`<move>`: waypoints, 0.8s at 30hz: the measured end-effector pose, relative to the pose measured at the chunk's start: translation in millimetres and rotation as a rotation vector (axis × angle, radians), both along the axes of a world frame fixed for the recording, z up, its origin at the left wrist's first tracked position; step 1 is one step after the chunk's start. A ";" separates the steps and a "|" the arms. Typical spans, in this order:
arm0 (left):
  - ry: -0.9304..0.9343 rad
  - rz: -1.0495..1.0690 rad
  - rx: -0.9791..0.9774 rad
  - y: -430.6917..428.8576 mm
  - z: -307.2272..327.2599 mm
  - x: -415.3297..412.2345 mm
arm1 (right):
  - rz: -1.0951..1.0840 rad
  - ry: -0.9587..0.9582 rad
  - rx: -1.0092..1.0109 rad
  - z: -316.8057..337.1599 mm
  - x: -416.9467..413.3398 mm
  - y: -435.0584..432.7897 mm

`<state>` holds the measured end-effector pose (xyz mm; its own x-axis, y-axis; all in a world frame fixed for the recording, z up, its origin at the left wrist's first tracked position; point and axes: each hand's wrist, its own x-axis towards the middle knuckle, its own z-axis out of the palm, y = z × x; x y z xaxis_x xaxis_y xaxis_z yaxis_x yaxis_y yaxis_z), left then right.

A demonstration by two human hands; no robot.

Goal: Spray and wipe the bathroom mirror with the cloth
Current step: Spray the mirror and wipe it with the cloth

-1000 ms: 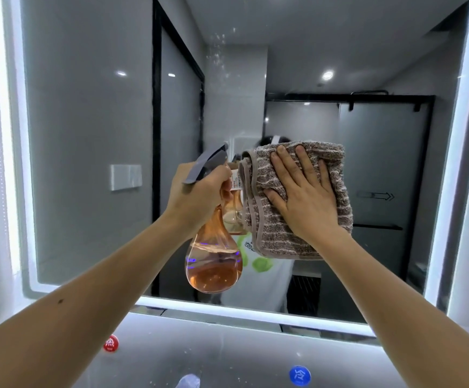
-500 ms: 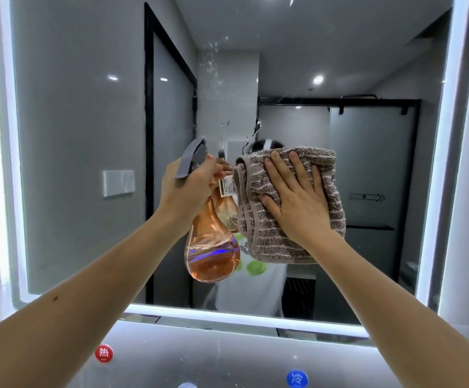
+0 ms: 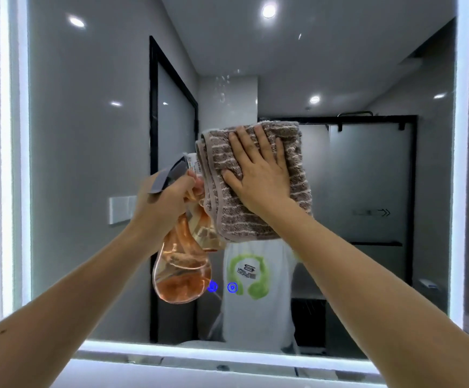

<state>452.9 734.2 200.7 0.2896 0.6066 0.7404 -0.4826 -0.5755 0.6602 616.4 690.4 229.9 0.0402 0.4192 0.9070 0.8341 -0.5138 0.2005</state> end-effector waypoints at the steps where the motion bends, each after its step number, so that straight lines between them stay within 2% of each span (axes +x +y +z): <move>1: -0.009 0.000 0.001 3.4 1.4 -2.6 | -0.001 0.003 0.015 3.9 -5.0 6.1; 7: 0.001 -0.014 -0.050 4.2 -15.7 -5.7 | 0.018 -0.049 0.042 -51.9 -2.9 8.0; 11: 0.081 0.021 -0.066 5.7 -28.2 -3.8 | 0.018 0.018 0.004 -70.7 -4.9 4.4; 17: 0.003 -0.030 -0.040 8.2 0.8 -4.0 | 0.030 0.017 -0.006 -26.1 -10.1 9.3; 20: 0.045 -0.047 0.020 13.8 16.7 -7.7 | 0.027 0.030 0.031 8.2 -14.2 13.8; 24: 0.065 -0.084 0.002 28.7 45.6 -9.0 | -0.015 0.073 0.068 50.7 -16.7 20.4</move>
<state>443.8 762.9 246.3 0.3871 0.5765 0.7196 -0.4853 -0.5362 0.6906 599.7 710.8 280.6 0.1133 0.3554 0.9278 0.8372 -0.5370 0.1035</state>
